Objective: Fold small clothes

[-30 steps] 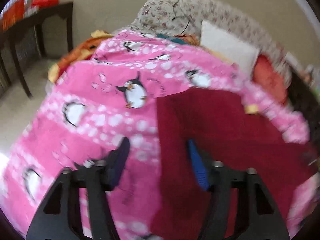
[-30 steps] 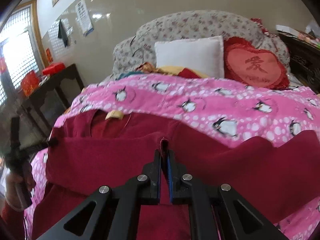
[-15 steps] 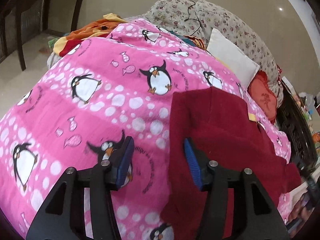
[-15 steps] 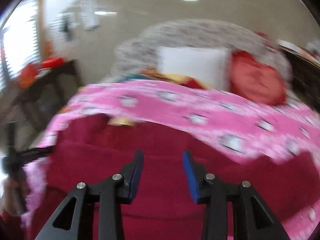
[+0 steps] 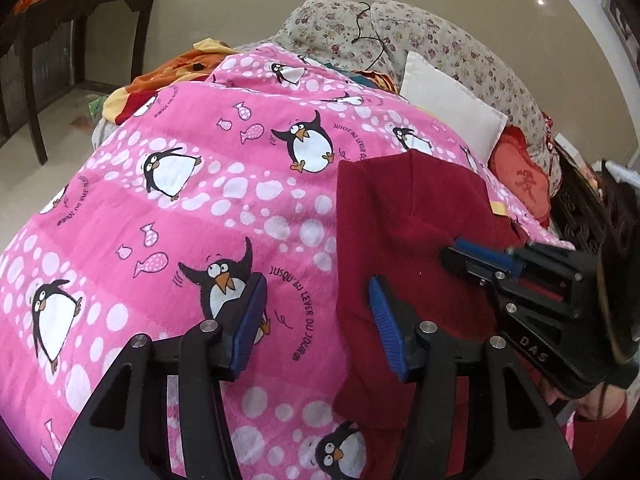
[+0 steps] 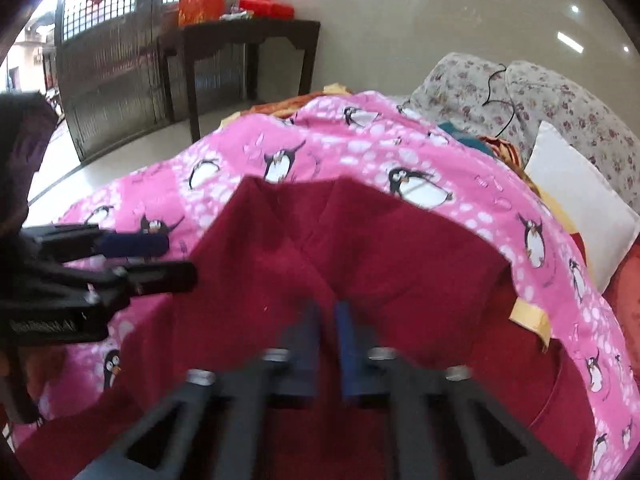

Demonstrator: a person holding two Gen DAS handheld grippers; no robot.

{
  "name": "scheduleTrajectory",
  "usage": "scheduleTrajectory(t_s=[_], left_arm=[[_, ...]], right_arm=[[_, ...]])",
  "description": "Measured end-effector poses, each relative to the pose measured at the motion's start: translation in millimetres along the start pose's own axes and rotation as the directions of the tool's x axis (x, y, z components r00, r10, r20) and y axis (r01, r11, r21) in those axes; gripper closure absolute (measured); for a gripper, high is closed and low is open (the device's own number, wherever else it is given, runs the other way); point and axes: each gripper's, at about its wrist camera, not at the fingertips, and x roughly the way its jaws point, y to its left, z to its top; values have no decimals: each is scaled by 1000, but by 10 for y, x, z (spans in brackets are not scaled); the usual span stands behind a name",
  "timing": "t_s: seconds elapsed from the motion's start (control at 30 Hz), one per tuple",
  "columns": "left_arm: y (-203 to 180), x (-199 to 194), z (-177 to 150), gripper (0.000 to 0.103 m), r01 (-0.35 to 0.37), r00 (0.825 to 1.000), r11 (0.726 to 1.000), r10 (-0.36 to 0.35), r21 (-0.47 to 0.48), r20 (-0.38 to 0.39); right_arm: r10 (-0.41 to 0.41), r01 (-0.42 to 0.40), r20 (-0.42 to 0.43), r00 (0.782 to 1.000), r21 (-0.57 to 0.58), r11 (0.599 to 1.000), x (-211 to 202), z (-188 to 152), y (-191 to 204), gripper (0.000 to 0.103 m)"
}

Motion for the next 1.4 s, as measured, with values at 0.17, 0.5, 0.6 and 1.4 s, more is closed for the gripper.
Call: scheduleTrajectory(t_s=[0.17, 0.5, 0.6, 1.4], left_arm=[[33, -39, 38, 50, 19, 999, 999, -18, -34, 30], [-74, -97, 1, 50, -17, 998, 1000, 15, 20, 60], [-169, -146, -26, 50, -3, 997, 998, -2, 60, 72], [-867, -125, -381, 37, -31, 1000, 979, 30, 200, 6]], right_arm=[[-55, 46, 105, 993, 81, 996, -199, 116, -109, 99], [-22, 5, 68, 997, 236, 972, -383, -83, -251, 96], [-3, -10, 51, 999, 242, 970, -624, -400, -214, 96], [-262, 226, -41, 964, 641, 733, -1352, -1831, -1417, 92]])
